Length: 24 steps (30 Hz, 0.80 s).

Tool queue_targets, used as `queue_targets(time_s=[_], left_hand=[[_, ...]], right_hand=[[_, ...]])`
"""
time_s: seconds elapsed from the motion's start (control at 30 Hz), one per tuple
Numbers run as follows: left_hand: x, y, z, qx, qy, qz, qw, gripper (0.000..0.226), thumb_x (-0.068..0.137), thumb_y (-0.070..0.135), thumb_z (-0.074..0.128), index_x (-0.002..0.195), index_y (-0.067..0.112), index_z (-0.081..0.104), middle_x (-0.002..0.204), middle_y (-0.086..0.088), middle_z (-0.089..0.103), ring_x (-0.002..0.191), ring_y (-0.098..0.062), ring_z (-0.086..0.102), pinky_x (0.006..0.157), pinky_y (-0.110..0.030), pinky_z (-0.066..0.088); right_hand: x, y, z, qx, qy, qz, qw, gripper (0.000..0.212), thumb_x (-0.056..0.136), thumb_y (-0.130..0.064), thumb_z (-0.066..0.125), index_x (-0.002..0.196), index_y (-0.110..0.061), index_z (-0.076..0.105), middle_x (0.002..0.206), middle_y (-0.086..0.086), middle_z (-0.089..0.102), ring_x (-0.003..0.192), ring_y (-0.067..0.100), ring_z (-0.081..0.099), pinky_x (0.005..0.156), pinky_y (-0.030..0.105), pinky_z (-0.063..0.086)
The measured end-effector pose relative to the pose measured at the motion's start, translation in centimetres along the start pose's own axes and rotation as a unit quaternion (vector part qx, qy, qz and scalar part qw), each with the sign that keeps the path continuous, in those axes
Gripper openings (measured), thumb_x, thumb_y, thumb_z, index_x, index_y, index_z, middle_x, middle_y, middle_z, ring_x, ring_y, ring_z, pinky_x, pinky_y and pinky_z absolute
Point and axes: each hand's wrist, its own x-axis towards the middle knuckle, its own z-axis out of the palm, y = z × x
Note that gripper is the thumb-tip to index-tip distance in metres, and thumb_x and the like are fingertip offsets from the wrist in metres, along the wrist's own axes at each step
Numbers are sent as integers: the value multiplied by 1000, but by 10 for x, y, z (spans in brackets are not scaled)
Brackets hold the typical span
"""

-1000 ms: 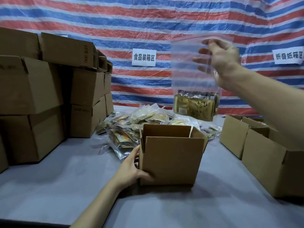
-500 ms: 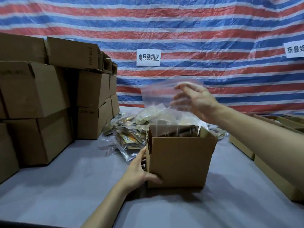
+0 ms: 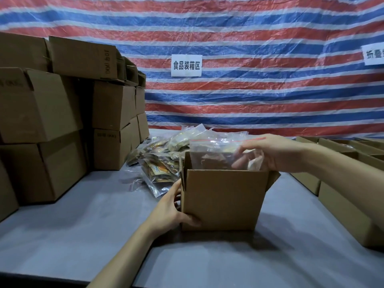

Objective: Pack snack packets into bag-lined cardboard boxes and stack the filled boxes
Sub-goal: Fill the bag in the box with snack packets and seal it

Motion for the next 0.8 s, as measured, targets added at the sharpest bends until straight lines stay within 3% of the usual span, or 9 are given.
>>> queue_targets(time_s=[0.1, 0.3, 0.4, 0.5, 0.6, 0.8], left_hand=[[-1, 1, 0, -1, -3, -2, 1000, 108, 46, 0, 93, 142, 22, 48, 119, -2, 70, 108, -10, 68, 86, -16, 51], [-2, 1, -1, 8, -4, 2, 1000, 109, 49, -1, 94, 144, 21, 46, 120, -3, 69, 108, -9, 67, 86, -14, 49], [-1, 0, -1, 12, -4, 5, 1000, 110, 48, 1, 95, 145, 21, 45, 120, -3, 70, 108, -11, 68, 86, -16, 51], [0, -3, -1, 9, -2, 6, 1000, 111, 48, -1, 94, 145, 22, 45, 119, -4, 69, 108, -13, 68, 84, -17, 51], [1, -5, -1, 7, 1, 8, 1000, 111, 44, 5, 94, 143, 25, 47, 117, -4, 70, 106, -14, 69, 82, -19, 52], [0, -6, -1, 8, 0, 6, 1000, 109, 45, 7, 96, 140, 29, 48, 117, 0, 71, 108, -14, 69, 84, -23, 55]], right_hand=[[4, 4, 0, -55, 25, 63, 996, 22, 95, -30, 68, 103, -10, 74, 102, 12, 75, 83, 25, 74, 59, 27, 57], [19, 12, 6, -250, 128, 58, 958, 6, 87, -17, 78, 83, -13, 76, 69, 2, 74, 67, 17, 75, 50, 21, 52], [23, 8, 14, -304, 161, 40, 938, 13, 82, -17, 81, 87, -21, 70, 76, -1, 72, 66, 16, 73, 47, 22, 52], [24, -1, 19, -325, 161, -38, 931, 24, 78, -31, 85, 94, -31, 66, 86, -11, 69, 78, 10, 68, 57, 19, 53], [26, -9, 28, -292, 146, -72, 942, 15, 86, -43, 75, 91, -29, 73, 83, -11, 73, 76, 8, 71, 61, 18, 56], [36, -13, 39, -297, 32, 79, 951, 26, 104, -32, 53, 98, -23, 76, 89, -4, 76, 86, 14, 74, 84, 34, 61]])
